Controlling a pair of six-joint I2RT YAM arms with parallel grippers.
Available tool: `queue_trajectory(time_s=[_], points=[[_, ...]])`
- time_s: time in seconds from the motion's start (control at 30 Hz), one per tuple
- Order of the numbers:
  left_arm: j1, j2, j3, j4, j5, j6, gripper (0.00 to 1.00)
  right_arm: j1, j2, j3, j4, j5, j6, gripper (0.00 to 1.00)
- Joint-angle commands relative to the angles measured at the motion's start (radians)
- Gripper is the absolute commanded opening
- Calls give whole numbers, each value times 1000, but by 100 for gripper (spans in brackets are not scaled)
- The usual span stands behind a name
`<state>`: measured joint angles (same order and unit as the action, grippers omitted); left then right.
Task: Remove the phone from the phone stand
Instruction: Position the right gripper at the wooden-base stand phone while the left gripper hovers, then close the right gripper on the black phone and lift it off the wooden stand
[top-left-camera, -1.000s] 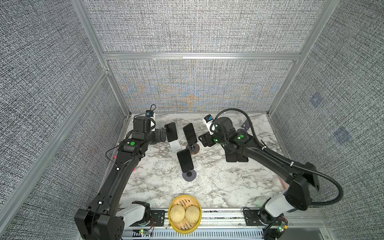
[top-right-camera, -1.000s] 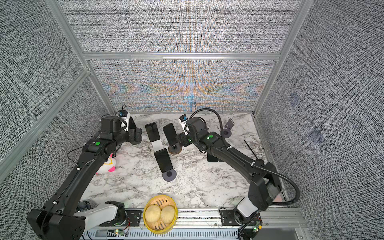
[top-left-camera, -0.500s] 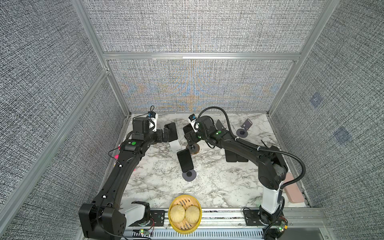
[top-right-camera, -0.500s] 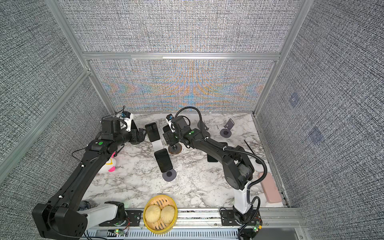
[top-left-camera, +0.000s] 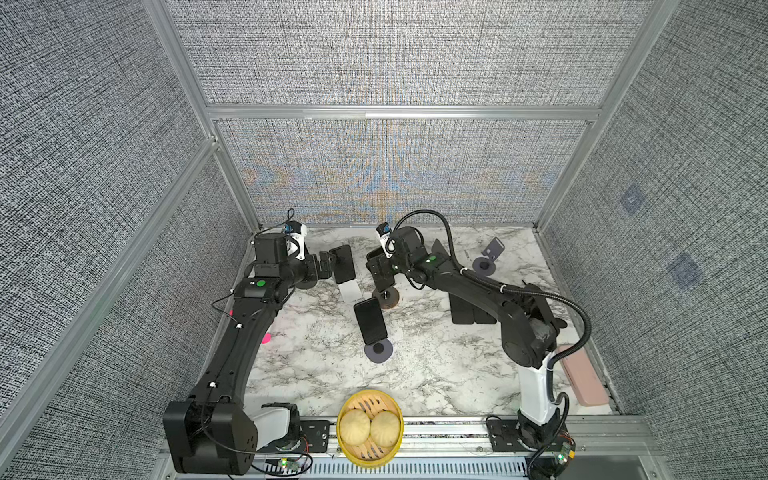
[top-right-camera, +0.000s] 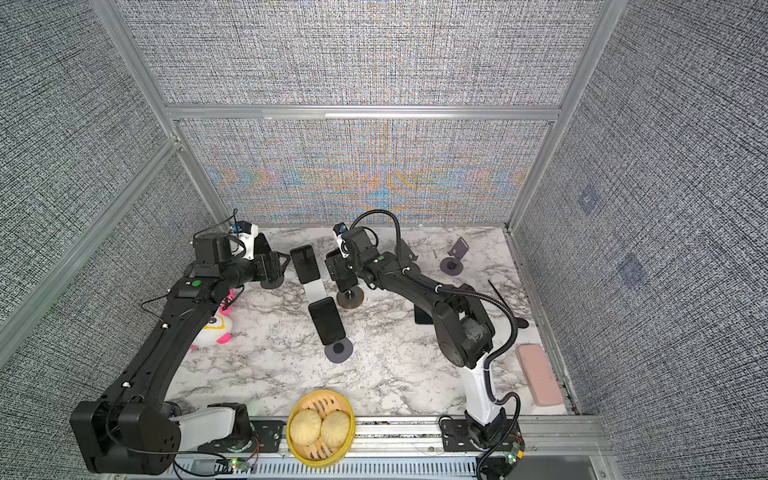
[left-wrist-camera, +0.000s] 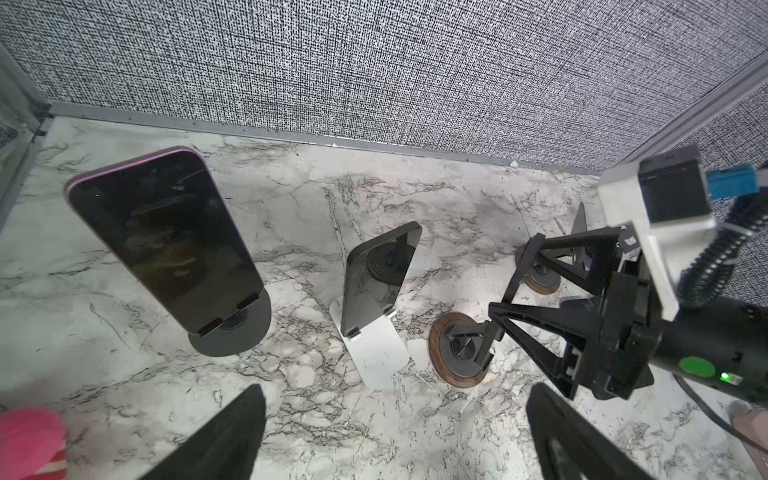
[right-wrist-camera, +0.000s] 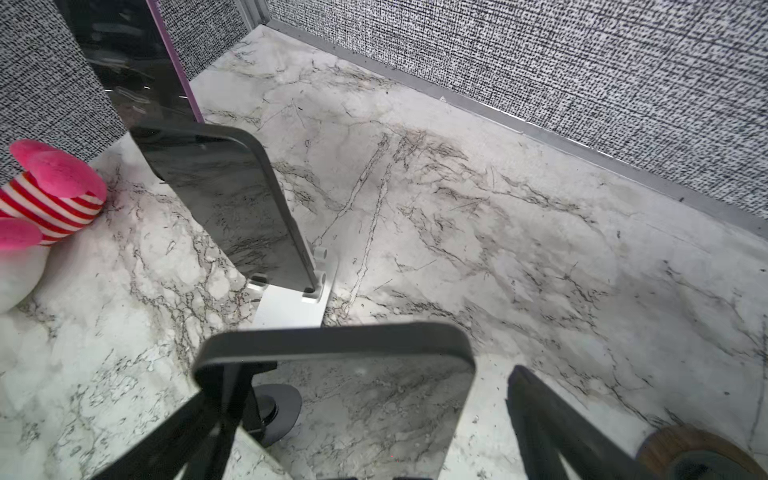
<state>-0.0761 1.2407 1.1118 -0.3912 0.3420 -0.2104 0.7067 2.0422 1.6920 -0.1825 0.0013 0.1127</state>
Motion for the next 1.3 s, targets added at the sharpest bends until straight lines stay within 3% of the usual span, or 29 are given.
queue_trajectory(time_s=[0.0, 0.63, 1.27], points=[[8, 7, 0, 26, 40, -5, 99, 4, 1, 1, 15, -28, 23, 98], [22, 12, -4, 34, 66, -6, 98, 5, -38, -77, 86, -30, 60, 84], [22, -14, -1, 23, 82, -10, 98, 17, -51, -55, 35, 12, 85, 72]])
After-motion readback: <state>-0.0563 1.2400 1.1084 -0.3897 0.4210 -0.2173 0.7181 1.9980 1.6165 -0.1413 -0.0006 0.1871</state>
